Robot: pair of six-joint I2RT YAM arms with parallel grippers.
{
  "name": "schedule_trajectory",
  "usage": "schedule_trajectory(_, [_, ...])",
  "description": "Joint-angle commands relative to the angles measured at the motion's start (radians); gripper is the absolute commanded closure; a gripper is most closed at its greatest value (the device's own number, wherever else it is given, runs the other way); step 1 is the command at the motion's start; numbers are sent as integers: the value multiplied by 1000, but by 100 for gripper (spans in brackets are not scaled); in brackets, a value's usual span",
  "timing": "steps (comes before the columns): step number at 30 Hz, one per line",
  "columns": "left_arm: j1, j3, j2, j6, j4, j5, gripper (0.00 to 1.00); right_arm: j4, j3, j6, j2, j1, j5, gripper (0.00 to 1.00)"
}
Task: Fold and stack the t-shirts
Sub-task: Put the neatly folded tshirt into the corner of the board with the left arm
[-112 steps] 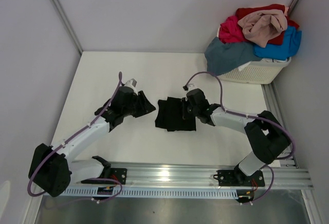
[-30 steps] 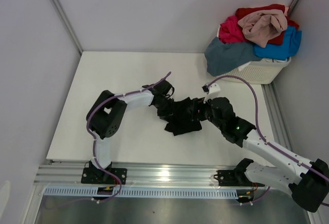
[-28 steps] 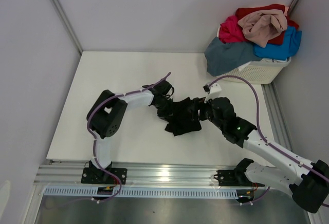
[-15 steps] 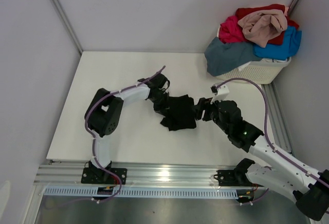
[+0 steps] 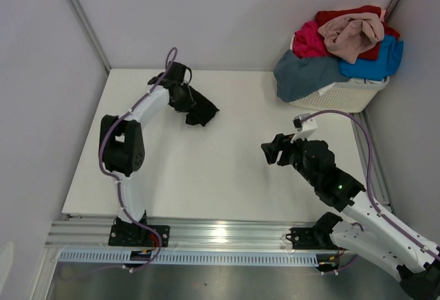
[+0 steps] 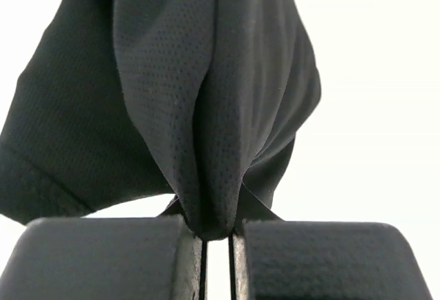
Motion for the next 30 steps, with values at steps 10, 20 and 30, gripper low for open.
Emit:
schedule_trajectory(10, [322,476,238,-86,-129,-82,100,-132,74,77,-12,14,-3,34])
schedule_trajectory(20, [510,572,334,-155,42,67,100,-233,70,162,-37,52,68,34])
schedule_trajectory(30, [620,558,375,-277,149,145,100,-208,92,222,55,105,100,35])
